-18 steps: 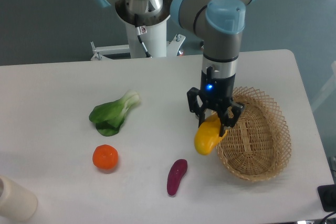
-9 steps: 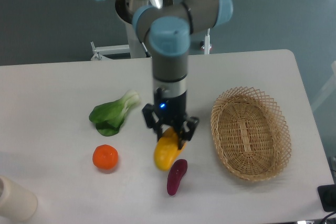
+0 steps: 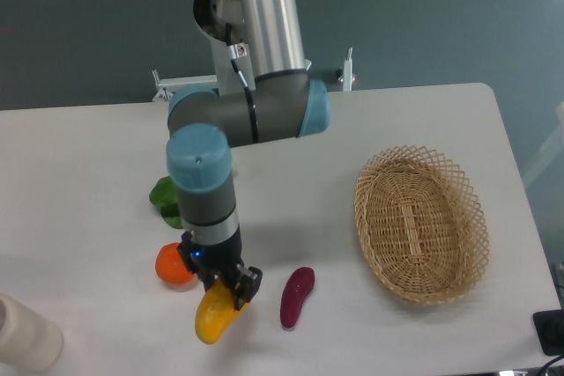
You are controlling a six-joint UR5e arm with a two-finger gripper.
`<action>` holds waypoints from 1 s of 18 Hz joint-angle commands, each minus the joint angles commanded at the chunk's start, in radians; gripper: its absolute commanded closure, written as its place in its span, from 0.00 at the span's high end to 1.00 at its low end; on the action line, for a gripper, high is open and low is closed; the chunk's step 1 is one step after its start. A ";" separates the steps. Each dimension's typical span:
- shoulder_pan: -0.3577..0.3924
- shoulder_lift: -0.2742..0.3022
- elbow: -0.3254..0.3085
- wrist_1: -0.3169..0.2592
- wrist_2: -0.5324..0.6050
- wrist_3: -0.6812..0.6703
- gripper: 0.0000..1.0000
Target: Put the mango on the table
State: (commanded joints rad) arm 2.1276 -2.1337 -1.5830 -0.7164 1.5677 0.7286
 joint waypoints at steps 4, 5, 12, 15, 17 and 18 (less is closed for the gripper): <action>-0.008 -0.018 0.000 0.002 0.037 0.000 0.49; -0.008 -0.020 0.000 0.003 0.038 0.000 0.49; -0.008 -0.022 0.000 0.003 0.040 0.011 0.95; -0.008 -0.014 0.000 0.003 0.038 0.009 1.00; -0.008 -0.012 0.001 0.002 0.038 0.009 1.00; -0.006 -0.011 0.003 0.002 0.038 0.009 1.00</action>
State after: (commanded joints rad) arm 2.1215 -2.1445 -1.5800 -0.7148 1.6061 0.7378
